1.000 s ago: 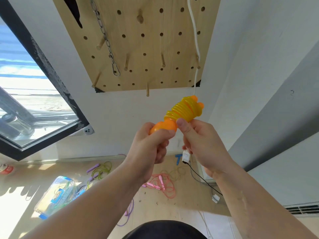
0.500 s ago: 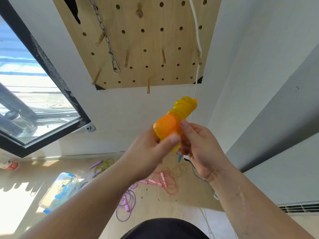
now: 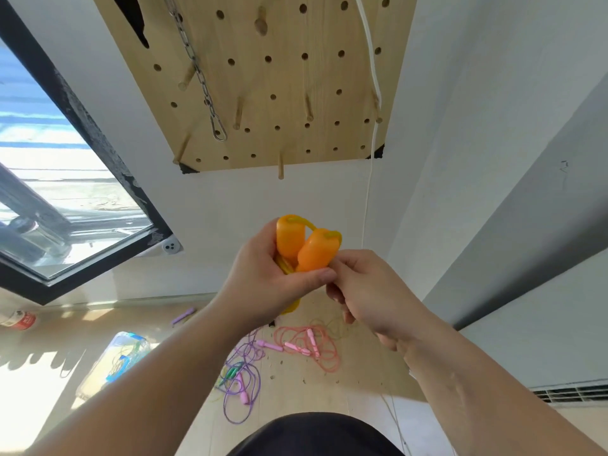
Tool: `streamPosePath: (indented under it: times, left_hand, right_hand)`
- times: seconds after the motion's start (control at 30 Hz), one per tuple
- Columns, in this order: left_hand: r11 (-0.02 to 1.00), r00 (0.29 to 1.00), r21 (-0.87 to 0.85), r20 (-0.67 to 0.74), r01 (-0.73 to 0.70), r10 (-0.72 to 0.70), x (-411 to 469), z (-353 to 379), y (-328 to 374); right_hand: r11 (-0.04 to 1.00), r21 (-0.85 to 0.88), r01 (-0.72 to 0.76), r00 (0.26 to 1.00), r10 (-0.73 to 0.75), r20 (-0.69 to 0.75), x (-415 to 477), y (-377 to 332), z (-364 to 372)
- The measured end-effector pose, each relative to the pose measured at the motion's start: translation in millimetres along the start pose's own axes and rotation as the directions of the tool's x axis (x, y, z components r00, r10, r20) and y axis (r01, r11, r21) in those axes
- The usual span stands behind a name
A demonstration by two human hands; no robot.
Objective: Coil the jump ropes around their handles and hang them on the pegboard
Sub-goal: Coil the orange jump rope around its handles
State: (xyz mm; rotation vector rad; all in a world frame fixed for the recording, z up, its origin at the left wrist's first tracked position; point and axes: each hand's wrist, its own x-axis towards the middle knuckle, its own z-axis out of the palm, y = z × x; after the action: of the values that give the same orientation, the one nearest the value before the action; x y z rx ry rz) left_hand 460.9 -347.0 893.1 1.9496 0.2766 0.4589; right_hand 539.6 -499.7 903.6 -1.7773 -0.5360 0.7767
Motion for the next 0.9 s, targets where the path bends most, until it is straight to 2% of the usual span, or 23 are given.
streamPosePath:
  times: [0.13,0.23,0.3,0.37,0.43,0.5,0.57,0.6,0.67,0.77,0.83,0.9]
  left_hand:
    - [0.980,0.976,-0.077,-0.111,0.181,-0.189,-1.5,9.8,-7.1]
    - [0.948,0.943,-0.111,-0.124,0.297,-0.310,-2.8,8.8,-11.6]
    - [0.923,0.924,-0.133,-0.086,0.361,-0.374,-6.8,9.7,-10.4]
    - [0.884,0.899,-0.207,-0.043,0.420,-0.437,-9.5,12.1,-6.0]
    - [0.816,0.859,-0.315,-0.003,0.485,-0.512,-10.1,12.3,2.0]
    - [0.782,0.828,-0.299,0.055,0.547,-0.559,-8.7,10.4,5.7]
    - [0.788,0.815,-0.209,0.111,0.579,-0.569,-7.1,9.5,5.2]
    - [0.811,0.824,-0.144,0.120,0.567,-0.554,-6.1,9.2,3.8]
    - [0.878,0.871,0.034,0.110,0.478,-0.479,-3.5,8.8,2.6]
    - [0.915,0.928,0.221,0.085,0.339,-0.364,1.0,6.0,9.4]
    - [0.917,0.929,0.244,0.118,0.316,-0.352,3.8,1.6,15.0]
    - [0.927,0.911,0.171,0.196,0.333,-0.363,3.4,-3.6,18.7]
  right_hand:
    - [0.979,0.201,-0.027,0.998,0.038,-0.050,-4.4,9.2,-3.3]
    - [0.973,0.228,0.038,0.989,-0.004,-0.148,-6.0,11.3,-7.8]
    - [0.982,0.127,0.141,0.962,-0.106,-0.252,-5.6,13.0,-9.0]
    - [0.956,-0.116,0.271,0.911,-0.294,-0.289,-6.1,16.2,-8.9]
    - [0.810,-0.372,0.453,0.825,-0.539,-0.170,-7.1,17.7,-9.3]
    - [0.550,-0.549,0.630,0.695,-0.715,0.080,-5.2,18.5,-11.6]
    - [0.347,-0.617,0.706,0.603,-0.751,0.268,0.3,18.1,-16.8]
    - [0.307,-0.630,0.713,0.588,-0.751,0.300,3.3,16.6,-20.4]
    - [0.330,-0.633,0.700,0.599,-0.754,0.270,6.7,12.4,-27.3]
    - [0.453,-0.592,0.667,0.621,-0.777,0.104,5.2,5.8,-31.2]
    - [0.562,-0.518,0.645,0.649,-0.761,-0.018,0.1,0.3,-30.6]
    - [0.681,-0.397,0.616,0.713,-0.696,-0.088,-5.8,-3.5,-28.0]
